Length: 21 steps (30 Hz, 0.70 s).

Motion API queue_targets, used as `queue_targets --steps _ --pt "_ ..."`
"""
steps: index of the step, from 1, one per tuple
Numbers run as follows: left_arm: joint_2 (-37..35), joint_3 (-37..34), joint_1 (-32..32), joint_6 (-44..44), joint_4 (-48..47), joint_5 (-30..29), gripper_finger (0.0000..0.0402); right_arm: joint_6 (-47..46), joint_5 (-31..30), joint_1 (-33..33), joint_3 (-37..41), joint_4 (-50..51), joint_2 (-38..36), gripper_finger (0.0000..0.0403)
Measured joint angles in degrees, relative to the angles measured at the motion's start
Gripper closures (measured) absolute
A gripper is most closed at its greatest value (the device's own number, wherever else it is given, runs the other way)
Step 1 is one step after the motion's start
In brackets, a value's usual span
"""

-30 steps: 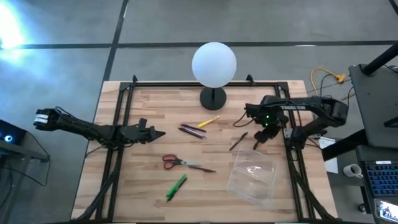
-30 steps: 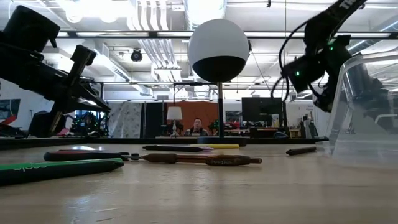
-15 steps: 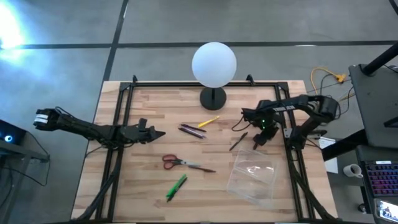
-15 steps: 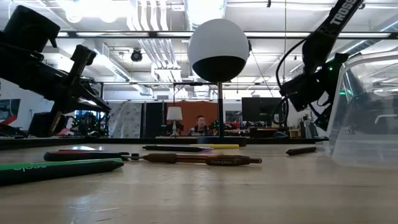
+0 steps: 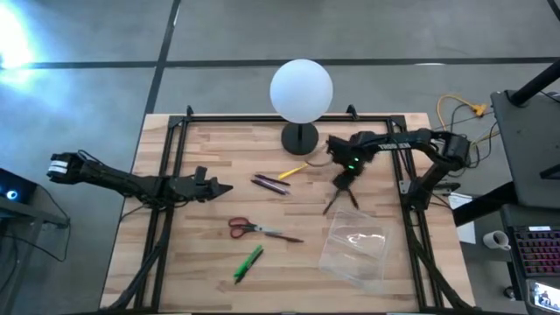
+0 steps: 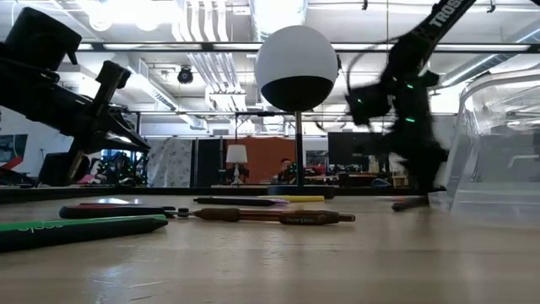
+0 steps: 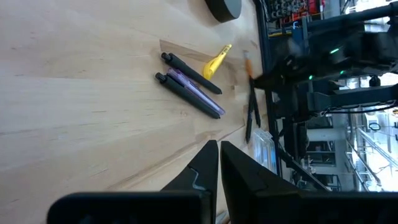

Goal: Pick & place school supplies into a supply box
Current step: Put the orange pencil into the supply box

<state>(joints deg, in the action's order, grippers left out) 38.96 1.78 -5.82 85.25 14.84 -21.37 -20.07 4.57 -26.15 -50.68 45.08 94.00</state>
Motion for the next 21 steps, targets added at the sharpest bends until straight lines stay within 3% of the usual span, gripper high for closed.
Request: queue_targets --steps 5,11,21 --pt "0.0 0.0 0.0 1.3 0.0 0.0 0.0399 -1.0 0.2 0.1 -4.1 -4.0 -2.5 0.0333" --pt "0.0 0.0 0.0 1.3 0.0 0.0 0.0399 3.0 -7.8 0.2 -7.0 8.4 -2.9 0.0333" --pt "0.0 0.0 0.0 1.3 0.1 0.0 0.0399 -0.7 -2.9 1.3 -2.0 6.6 -2.6 0.0333"
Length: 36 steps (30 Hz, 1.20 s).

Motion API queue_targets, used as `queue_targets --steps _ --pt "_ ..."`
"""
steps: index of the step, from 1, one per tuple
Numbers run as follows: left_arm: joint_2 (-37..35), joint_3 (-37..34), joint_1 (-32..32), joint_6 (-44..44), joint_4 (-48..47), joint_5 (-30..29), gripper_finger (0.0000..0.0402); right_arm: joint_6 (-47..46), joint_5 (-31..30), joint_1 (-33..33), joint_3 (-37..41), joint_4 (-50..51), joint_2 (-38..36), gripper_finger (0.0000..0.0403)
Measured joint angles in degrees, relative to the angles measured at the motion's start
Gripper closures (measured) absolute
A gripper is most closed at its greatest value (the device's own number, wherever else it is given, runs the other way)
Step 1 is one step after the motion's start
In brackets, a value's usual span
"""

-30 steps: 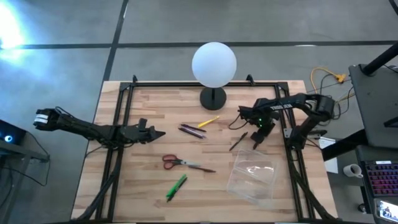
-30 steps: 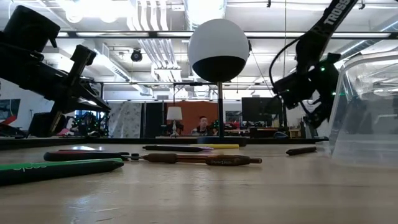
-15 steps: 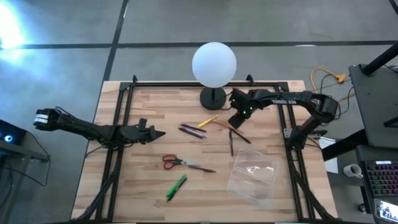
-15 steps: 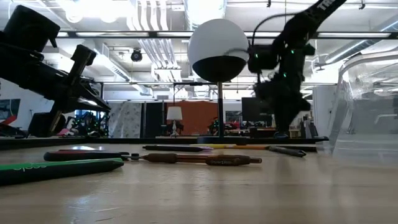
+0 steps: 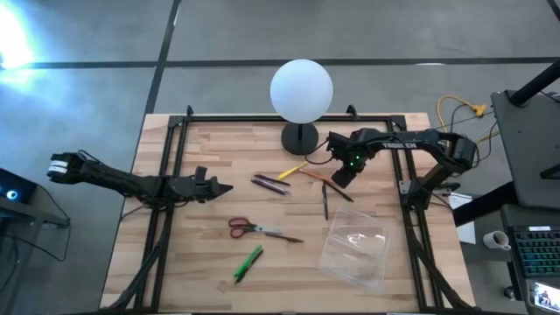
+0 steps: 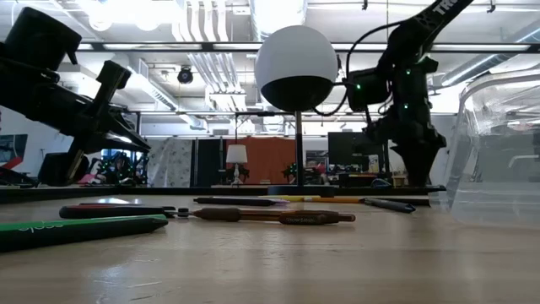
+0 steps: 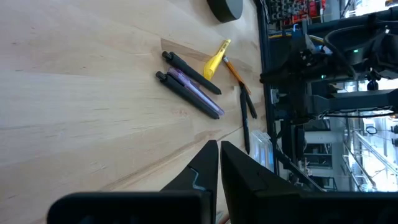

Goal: Pick & place school supplies into a supply box
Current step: Put the orange pencil into the supply box

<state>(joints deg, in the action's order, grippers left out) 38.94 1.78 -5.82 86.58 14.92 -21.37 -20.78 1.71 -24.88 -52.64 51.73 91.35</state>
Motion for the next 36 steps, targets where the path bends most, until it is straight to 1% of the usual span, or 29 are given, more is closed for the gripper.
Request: queue_targets --steps 3,7,11,14,16,18,20,21,23,25,26,27,30,33,36 --pt "0.0 0.0 0.0 -1.2 3.3 0.0 0.0399 -3.4 0.4 1.4 0.3 0.6 -0.5 0.0333" --pt "0.0 0.3 0.0 -7.3 11.0 -0.1 0.0399 -11.6 3.8 3.4 1.5 -2.0 -2.9 0.0341" --pt "0.7 5.2 0.2 -14.9 9.0 -1.5 0.0401 -24.7 4.5 6.0 6.3 -9.6 -8.7 0.0374" --pt "4.4 10.4 1.0 -21.7 8.4 -1.5 0.0401 -35.1 4.4 7.4 11.3 -16.7 -14.0 0.0391" --pt "8.2 14.4 2.3 -25.7 8.2 -2.7 0.0401 -41.2 3.2 8.1 14.7 -21.4 -17.4 0.0393" --pt "12.9 18.8 4.4 -31.1 8.3 -4.6 0.0401 -47.1 0.0 9.0 17.4 -23.1 -20.5 0.0394" --pt "17.9 23.6 7.4 -36.9 6.5 -3.9 0.0401 -51.6 -2.4 9.4 19.5 -23.4 -23.3 0.0394" --pt "20.8 26.3 8.9 -39.5 5.0 -1.5 0.0401 -53.1 -3.0 9.6 20.5 -23.2 -24.6 0.0394" --pt "26.4 32.1 11.9 -45.0 0.4 5.6 0.0401 -55.3 -3.3 9.7 22.2 -23.4 -26.8 0.0394" --pt "32.7 38.6 14.1 -51.3 -5.9 12.9 0.0401 -57.2 -3.3 9.7 23.9 -23.4 -28.5 0.0394" --pt "35.8 42.0 14.7 -55.2 -9.7 15.7 0.0401 -57.8 -3.4 9.7 24.5 -23.4 -29.1 0.0394" --pt "38.9 45.4 15.1 -59.2 -13.8 17.0 0.0401 -58.5 -3.5 9.7 25.1 -23.6 -29.6 0.0394" --pt "47.7 55.0 15.3 -73.0 -23.7 17.6 0.0402 -60.1 -3.5 9.8 25.7 -23.7 -30.5 0.0394" --pt "55.2 63.2 15.3 -82.7 -29.1 17.8 0.0402 -60.6 -4.4 9.8 25.3 -24.1 -30.6 0.0394" --pt "61.8 69.7 15.4 -90.2 -31.0 17.9 0.0402 -61.3 -4.8 9.8 25.0 -26.2 -30.4 0.0394"
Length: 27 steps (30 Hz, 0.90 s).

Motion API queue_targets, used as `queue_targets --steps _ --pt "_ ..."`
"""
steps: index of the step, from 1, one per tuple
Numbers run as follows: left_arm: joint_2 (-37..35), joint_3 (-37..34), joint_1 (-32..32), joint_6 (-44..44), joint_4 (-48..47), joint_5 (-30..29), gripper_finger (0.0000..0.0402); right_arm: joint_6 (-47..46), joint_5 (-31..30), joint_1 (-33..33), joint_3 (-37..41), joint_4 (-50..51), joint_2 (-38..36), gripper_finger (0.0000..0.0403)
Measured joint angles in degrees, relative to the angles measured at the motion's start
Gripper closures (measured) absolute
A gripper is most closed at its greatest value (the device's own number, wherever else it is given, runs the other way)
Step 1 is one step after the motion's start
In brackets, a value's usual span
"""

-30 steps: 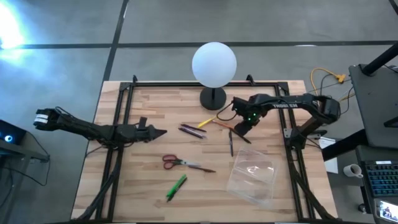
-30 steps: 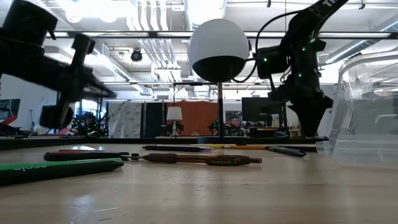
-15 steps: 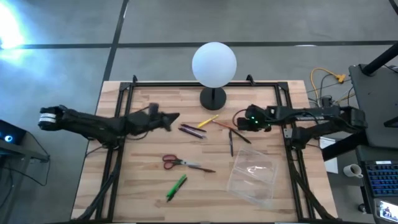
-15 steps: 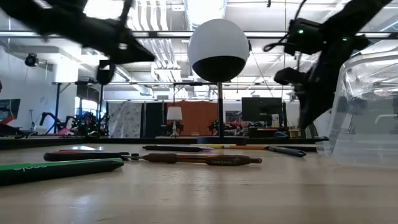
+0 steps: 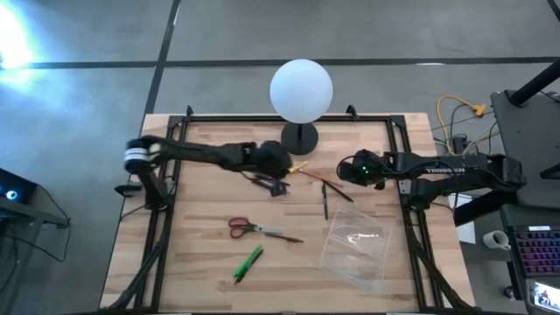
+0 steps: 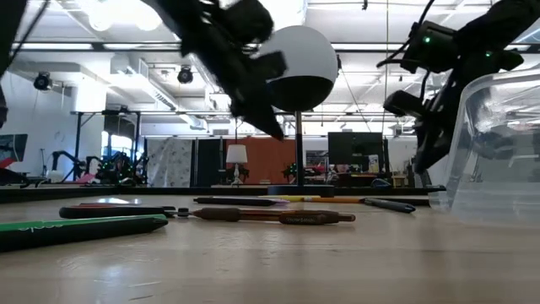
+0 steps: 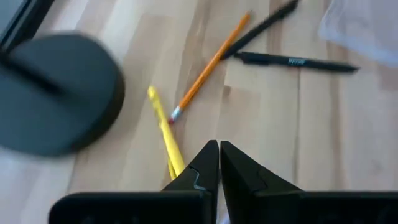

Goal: Pick & place school supplies into a supply box
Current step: Put the orange pencil into the supply box

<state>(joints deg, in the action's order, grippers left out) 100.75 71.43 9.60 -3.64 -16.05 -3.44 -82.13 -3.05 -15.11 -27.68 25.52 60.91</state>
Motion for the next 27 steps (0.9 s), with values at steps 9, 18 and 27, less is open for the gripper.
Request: queue_targets --steps 9,18,27 --pt "15.4 18.1 0.3 -18.3 -7.8 0.4 0.0402 1.1 0.1 0.6 0.1 -1.8 1.6 0.0394" --pt "19.3 22.3 3.0 -21.5 -8.1 6.3 0.0341 1.8 0.5 0.6 0.1 -1.8 1.5 0.0394" --pt "19.3 19.3 3.6 -25.9 -5.3 6.4 0.0267 0.0 0.5 0.6 0.2 -2.7 2.6 0.0394"
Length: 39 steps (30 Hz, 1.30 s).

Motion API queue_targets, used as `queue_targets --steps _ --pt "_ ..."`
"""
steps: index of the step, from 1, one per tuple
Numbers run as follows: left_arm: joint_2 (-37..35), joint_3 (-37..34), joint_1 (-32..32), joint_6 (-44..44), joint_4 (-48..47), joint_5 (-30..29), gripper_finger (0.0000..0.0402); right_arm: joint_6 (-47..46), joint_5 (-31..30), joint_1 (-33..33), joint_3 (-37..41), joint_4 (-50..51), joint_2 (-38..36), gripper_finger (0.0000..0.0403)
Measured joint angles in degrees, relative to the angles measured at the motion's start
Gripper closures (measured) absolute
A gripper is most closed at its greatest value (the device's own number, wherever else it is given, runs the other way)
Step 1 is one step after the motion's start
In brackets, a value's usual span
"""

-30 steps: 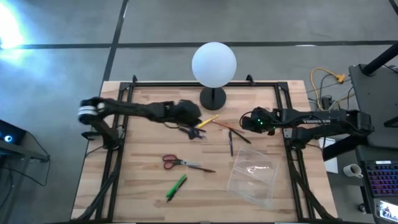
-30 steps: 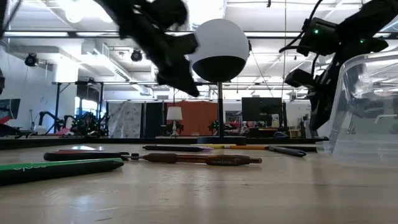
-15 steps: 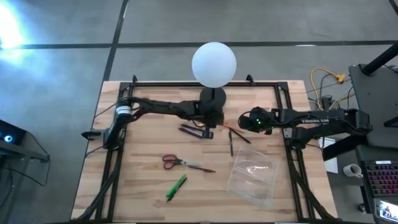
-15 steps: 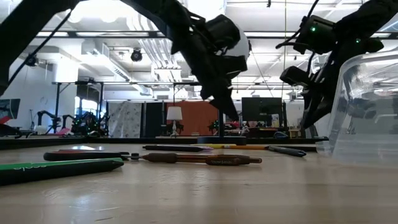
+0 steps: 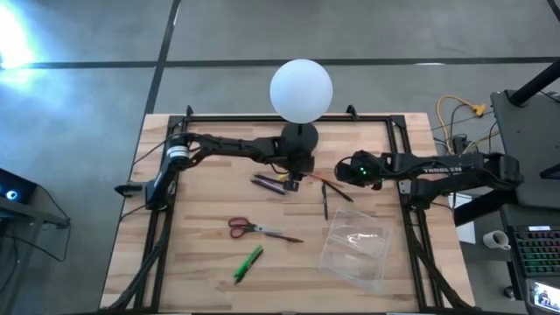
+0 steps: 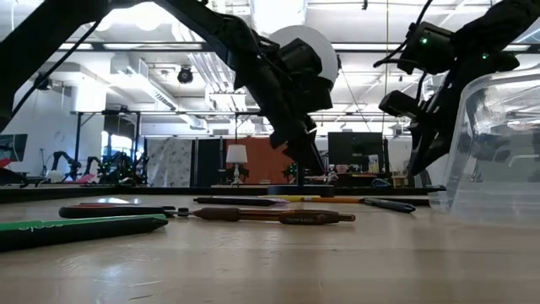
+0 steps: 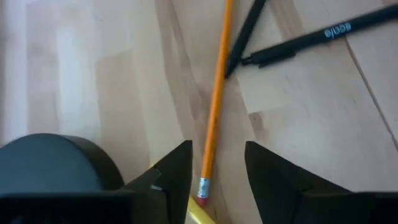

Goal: Pick & place school supplies into a supply box
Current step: Put the orange pencil into the supply box

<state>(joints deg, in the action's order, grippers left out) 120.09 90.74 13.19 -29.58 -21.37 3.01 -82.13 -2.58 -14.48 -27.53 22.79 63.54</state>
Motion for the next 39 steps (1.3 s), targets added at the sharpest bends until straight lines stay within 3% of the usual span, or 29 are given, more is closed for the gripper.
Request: queue_targets --steps 8,18,39 --pt "0.0 -3.2 0.0 -0.1 3.1 0.0 0.0265 -0.3 -0.2 0.4 -0.1 -2.4 6.7 0.0394" --pt "0.5 -5.6 0.1 -0.1 12.3 0.1 0.0265 -6.3 -2.3 5.2 -0.2 -2.3 7.6 0.0394" --pt "3.4 -3.0 2.0 -0.5 11.8 -0.2 0.0265 -7.3 -5.1 5.3 0.0 -4.0 12.7 0.0394"
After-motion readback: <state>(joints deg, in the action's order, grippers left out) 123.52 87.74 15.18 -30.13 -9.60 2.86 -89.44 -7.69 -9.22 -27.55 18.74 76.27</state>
